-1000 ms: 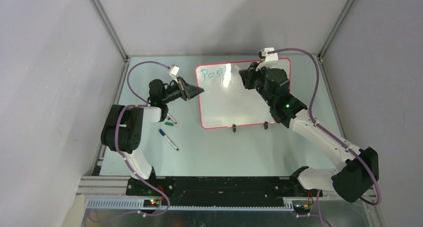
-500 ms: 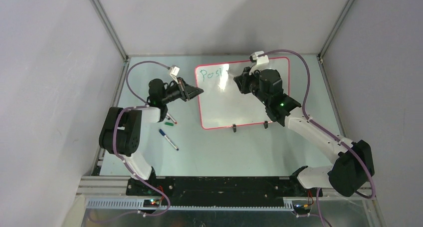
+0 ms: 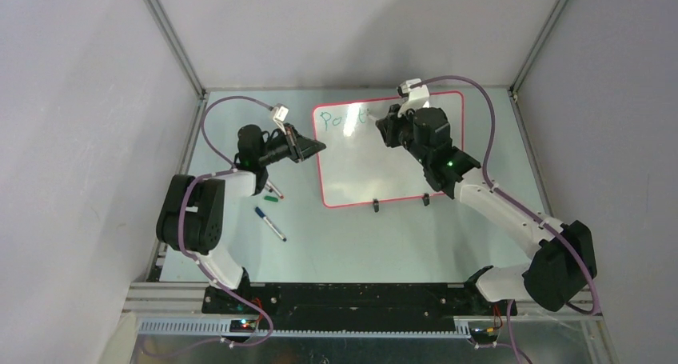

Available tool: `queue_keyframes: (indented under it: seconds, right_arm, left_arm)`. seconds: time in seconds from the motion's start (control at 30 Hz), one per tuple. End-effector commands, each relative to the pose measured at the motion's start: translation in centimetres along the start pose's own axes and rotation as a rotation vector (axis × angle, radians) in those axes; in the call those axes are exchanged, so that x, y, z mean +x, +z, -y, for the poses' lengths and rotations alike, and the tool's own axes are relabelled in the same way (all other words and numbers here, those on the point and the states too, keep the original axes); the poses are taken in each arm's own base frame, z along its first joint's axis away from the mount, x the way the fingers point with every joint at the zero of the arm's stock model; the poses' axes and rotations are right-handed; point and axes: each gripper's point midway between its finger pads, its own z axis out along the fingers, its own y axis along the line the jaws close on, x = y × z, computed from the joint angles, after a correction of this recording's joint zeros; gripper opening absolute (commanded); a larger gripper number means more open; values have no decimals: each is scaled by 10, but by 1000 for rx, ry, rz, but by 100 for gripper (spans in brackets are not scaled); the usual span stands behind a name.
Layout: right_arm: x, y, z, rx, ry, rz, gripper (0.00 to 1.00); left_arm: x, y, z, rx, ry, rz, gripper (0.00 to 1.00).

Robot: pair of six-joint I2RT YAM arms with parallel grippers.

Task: Write a sentence on the whiteboard

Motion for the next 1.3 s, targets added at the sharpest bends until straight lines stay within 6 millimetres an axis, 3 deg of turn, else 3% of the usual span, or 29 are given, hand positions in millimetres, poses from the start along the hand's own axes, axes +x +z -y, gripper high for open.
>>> queue_keyframes:
  seconds: [0.0, 0.37, 1.27]
  right_arm:
    - [-29, -1, -3, 8, -18, 64, 0]
    - [-20, 9, -11, 43, -87, 31, 0]
    - [-16, 21, 1, 124, -120, 7, 0]
  left_arm:
    - [-26, 2, -1, -11, 127, 54, 0]
    - [-27, 6, -2, 6, 116, 44, 0]
    - [-26, 6, -2, 5, 113, 42, 0]
